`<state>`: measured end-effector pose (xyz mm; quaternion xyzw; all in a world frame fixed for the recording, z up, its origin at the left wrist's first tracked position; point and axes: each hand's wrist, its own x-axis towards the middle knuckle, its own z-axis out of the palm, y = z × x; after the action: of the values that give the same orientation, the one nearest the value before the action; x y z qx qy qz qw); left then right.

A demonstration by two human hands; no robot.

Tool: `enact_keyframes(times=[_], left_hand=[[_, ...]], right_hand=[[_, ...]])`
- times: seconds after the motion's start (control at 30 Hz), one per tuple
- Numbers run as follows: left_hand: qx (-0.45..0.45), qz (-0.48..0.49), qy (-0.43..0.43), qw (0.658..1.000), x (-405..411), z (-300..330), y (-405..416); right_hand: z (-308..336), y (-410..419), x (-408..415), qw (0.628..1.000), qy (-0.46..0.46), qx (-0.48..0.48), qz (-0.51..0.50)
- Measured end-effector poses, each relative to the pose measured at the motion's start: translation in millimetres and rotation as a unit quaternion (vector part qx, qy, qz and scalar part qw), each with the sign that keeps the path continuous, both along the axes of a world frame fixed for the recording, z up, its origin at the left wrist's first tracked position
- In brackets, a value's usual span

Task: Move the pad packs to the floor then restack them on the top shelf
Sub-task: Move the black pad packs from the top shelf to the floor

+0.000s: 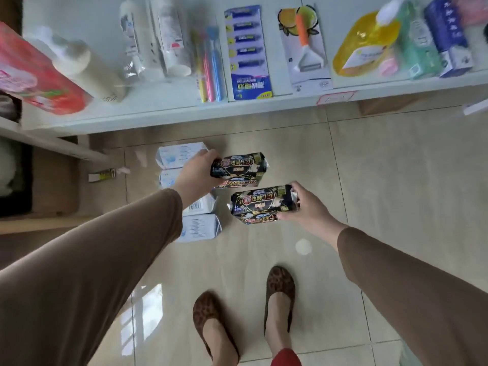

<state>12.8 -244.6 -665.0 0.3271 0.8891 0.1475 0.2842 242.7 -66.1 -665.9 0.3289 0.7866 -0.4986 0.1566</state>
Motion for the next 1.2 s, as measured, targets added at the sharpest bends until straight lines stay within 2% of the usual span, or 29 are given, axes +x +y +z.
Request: enact_keyframes(times=[0.23, 0.5, 0.83, 1.2], left_hand=[[0.008, -0.014, 0.040, 0.999, -31.6, -106.7, 42.5], [-0.005, -0.036, 0.101, 0.994, -69.7, -163.6, 69.2], [-0.072, -0.101, 0.111, 0.986, -86.9, -173.7, 55.1], [-0.016, -0.108, 0.121, 0.987, -82.2, -152.9, 25.3]], right_hand=[[-115.9, 19.3, -28.0, 0.999, 0.019, 0.032, -0.024], [-188.2, 26.2, -67.4, 0.997, 0.040, 0.069, 0.001], [-217.9, 15.1, -102.3, 0.996, 0.055, 0.070, -0.027], [-227.7, -0.1, -127.7, 0.991, 0.059, 0.086, -0.087]])
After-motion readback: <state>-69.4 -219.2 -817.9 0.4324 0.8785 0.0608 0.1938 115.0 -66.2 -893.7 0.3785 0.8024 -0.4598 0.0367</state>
